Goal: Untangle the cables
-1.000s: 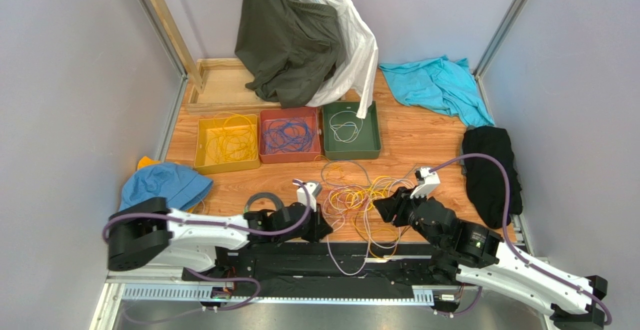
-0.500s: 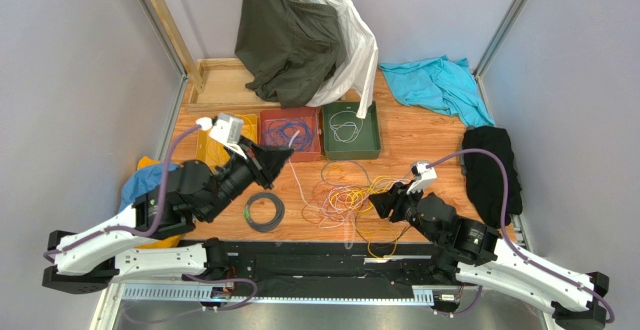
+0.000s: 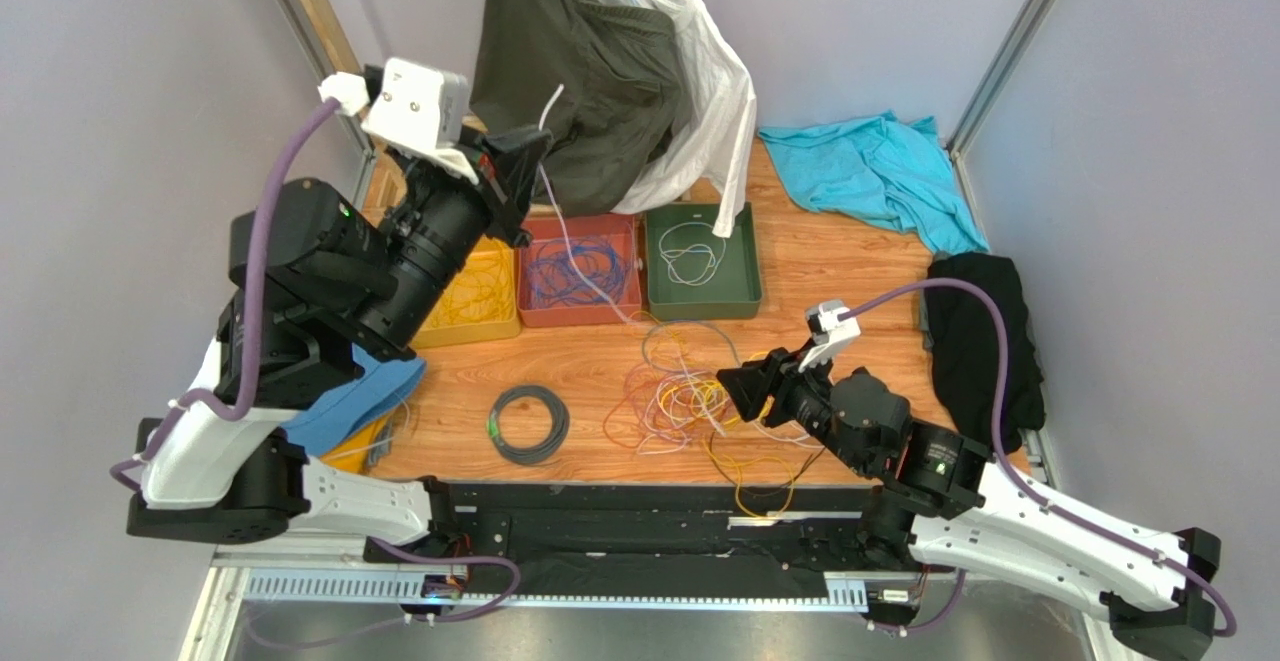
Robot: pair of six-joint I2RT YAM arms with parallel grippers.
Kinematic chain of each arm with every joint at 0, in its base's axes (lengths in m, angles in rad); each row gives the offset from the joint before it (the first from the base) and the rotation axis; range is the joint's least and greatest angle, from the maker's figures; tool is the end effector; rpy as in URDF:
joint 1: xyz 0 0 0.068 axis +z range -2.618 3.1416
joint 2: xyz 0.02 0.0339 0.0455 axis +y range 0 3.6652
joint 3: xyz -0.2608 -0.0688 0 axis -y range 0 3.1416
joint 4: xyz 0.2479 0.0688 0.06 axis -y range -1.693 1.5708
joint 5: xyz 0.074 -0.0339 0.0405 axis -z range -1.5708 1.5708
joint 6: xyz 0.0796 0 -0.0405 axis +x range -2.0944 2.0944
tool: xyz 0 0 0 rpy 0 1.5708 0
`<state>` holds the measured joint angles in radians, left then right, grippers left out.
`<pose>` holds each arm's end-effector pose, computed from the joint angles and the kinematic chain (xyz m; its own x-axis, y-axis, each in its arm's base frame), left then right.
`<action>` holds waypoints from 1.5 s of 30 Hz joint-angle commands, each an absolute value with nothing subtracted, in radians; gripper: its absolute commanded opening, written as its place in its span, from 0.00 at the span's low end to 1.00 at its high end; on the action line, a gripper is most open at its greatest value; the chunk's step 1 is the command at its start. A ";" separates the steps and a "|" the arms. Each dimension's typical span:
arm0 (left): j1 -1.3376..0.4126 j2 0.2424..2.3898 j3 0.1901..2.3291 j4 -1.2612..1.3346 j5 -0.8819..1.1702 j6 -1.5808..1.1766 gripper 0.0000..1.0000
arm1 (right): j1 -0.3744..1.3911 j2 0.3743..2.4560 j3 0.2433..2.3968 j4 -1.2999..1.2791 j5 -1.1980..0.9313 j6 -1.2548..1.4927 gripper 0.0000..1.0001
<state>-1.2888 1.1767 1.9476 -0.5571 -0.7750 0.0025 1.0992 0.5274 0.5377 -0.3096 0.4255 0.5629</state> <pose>0.1046 -0.1610 0.5978 0.0603 -0.2017 -0.9776 0.4958 0.8561 -0.1460 0.1119 0.1471 0.2641 -0.4507 0.1862 -0.8731 -0.4632 0.7873 0.4070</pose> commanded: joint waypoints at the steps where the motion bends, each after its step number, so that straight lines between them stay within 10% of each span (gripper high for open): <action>1: -1.282 1.261 2.155 -0.588 -0.821 0.192 0.00 | 1.104 0.549 0.526 -0.218 0.402 0.522 0.51; 20: -1.284 1.384 2.411 -0.615 -0.775 0.229 0.00 | 1.104 1.029 0.636 -0.009 0.469 0.387 0.60; 23: -1.284 1.375 2.396 -0.627 -0.776 0.215 0.00 | 1.104 1.144 0.710 -0.020 0.509 0.390 0.48; 27: -1.284 1.309 2.262 -0.608 -0.796 0.192 0.00 | 1.104 1.129 0.817 -0.130 0.508 0.396 0.00; 45: -1.282 0.778 1.281 -0.357 -0.818 -0.176 0.00 | 1.108 1.008 1.647 -0.592 0.471 0.187 0.00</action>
